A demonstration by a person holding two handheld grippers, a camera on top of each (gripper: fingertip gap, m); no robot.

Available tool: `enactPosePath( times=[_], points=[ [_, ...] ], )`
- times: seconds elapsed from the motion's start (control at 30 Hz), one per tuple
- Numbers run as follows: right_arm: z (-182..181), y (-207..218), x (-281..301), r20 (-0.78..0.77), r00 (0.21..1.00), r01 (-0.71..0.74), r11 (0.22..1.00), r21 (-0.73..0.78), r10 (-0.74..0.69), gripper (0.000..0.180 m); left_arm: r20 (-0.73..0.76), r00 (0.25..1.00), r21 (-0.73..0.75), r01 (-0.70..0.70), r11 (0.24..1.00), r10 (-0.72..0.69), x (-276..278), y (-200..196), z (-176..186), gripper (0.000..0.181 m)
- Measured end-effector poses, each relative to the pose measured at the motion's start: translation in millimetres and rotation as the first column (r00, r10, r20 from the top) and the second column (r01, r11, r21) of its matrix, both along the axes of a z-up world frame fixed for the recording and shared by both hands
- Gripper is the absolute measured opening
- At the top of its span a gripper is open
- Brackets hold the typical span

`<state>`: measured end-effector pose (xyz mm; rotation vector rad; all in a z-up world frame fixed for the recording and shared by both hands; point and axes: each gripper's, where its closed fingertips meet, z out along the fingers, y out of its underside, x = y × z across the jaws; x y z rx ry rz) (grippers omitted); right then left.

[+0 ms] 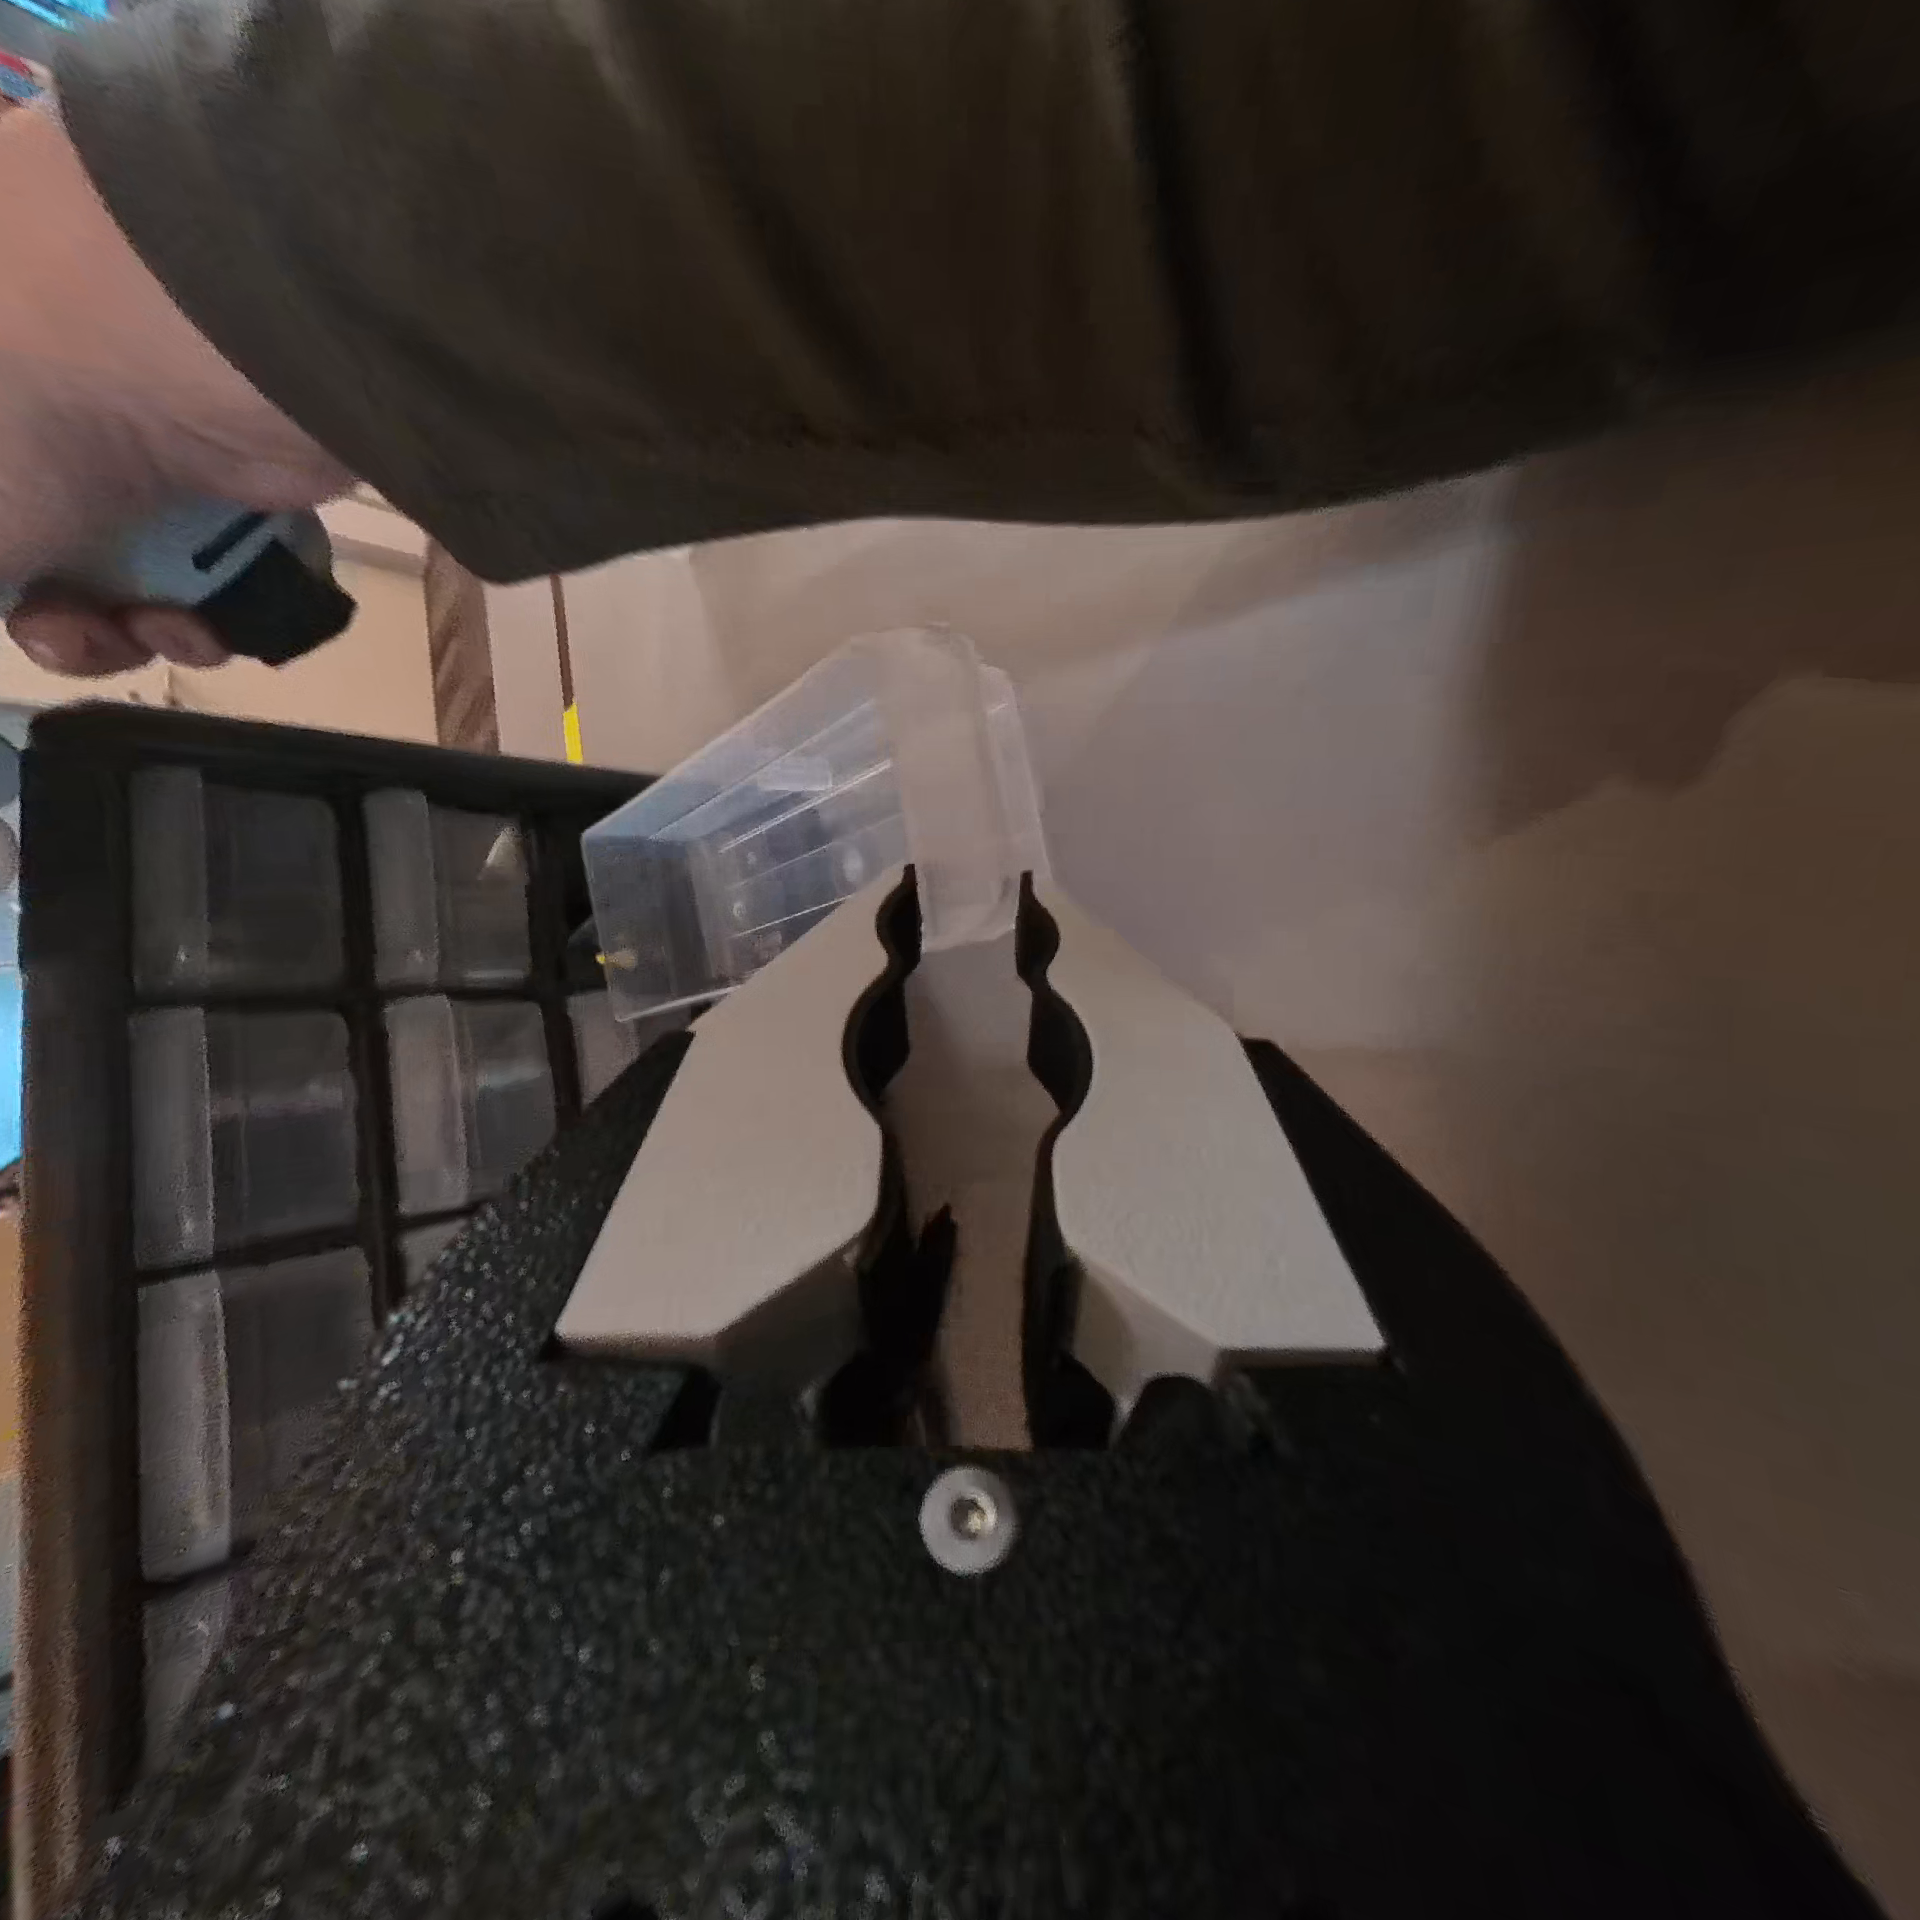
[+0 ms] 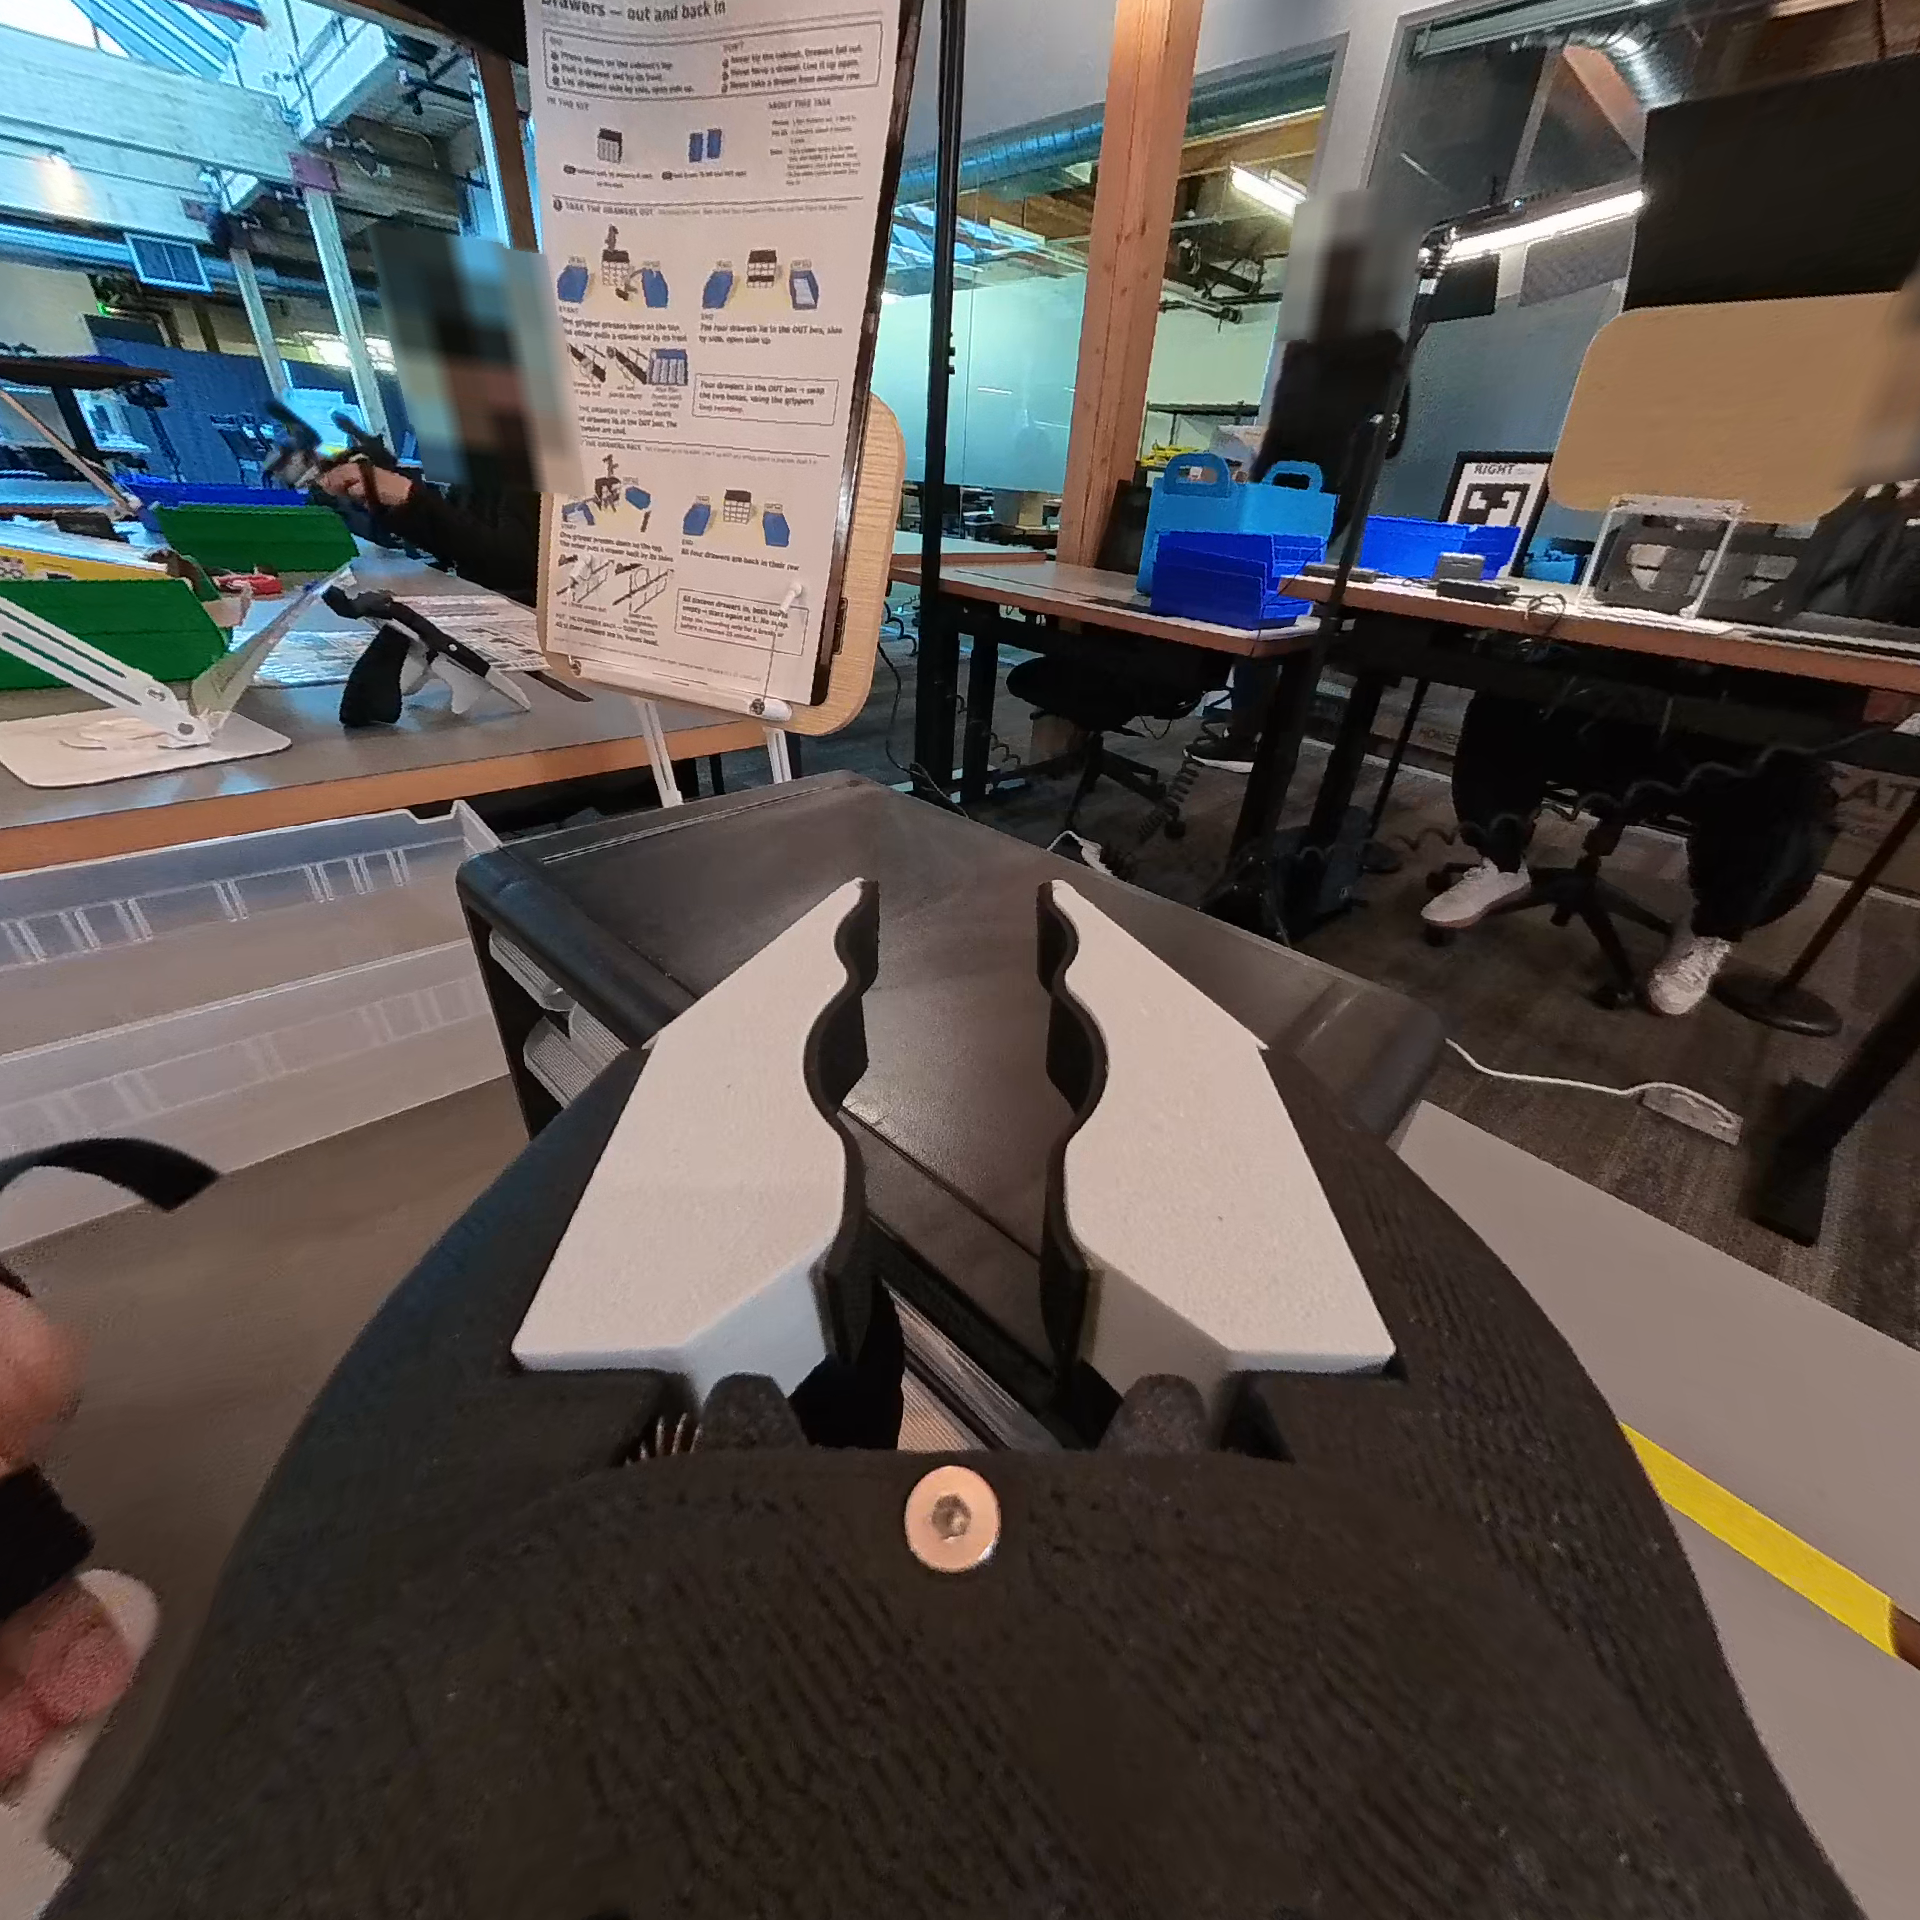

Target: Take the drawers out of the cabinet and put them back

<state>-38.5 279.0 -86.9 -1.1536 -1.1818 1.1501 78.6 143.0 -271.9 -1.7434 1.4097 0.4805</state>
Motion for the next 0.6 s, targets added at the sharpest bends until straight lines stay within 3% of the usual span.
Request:
enactPosePath(
  times=[0.6],
  points=[
    [0.1,0.3,0.5,-0.003,1.0,-0.006,1.0,-0.005,0.006,0.029,0.032,0.998,-0.065,-0.052,0.997,0.054,6.7,37.5,5.5,0.016]
  ],
)
